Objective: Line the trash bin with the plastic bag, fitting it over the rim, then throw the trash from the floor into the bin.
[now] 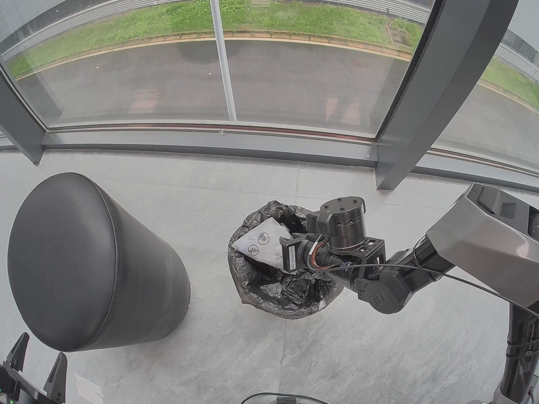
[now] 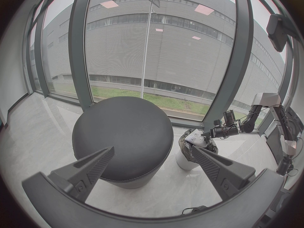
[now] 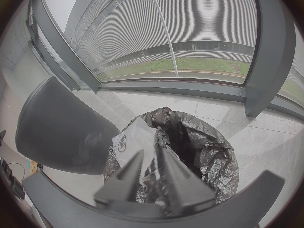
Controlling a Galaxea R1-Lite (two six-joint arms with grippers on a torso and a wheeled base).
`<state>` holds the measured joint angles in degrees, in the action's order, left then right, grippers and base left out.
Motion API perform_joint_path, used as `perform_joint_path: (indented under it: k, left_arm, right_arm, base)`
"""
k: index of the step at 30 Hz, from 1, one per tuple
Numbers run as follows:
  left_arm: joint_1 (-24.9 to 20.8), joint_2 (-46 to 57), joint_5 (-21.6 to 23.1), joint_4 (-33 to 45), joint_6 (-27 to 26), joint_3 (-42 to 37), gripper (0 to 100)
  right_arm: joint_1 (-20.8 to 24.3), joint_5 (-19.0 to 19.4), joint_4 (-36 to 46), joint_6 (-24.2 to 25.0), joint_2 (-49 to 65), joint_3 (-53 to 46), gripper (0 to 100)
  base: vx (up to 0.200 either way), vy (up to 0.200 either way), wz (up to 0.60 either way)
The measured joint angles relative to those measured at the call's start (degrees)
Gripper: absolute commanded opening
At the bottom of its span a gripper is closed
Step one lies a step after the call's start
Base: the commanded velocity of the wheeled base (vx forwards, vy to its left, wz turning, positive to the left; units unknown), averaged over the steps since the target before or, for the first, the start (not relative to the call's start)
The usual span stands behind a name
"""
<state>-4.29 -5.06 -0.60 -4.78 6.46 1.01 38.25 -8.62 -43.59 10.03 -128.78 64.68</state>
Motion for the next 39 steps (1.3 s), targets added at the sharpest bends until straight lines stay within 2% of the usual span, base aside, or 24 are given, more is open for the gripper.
perform_joint_path:
  k: [8,15,28,39]
  left_arm:
    - [0.0,0.0,-1.2,-0.1,0.9,0.0,100]
    - [0.1,0.0,-7.7,-0.2,0.6,0.0,100]
    - [0.1,0.0,-8.0,-0.2,-1.2,0.0,100]
    - [0.1,0.0,-8.0,-0.2,-0.7,0.0,100]
  right_arm:
    - [-0.2,0.0,-1.2,0.0,-0.7,0.0,100]
    - [0.2,0.0,-1.9,0.0,-1.2,0.2,100]
    - [0.7,0.0,-2.0,-0.1,-6.7,2.6,100]
    - [-1.2,-0.5,-1.8,-1.5,-14.7,9.4,100]
  base:
    - [0.000,0.000,0.00]
    - [0.000,0.000,0.00]
    - [0.000,0.000,0.00]
    - [0.000,0.000,0.00]
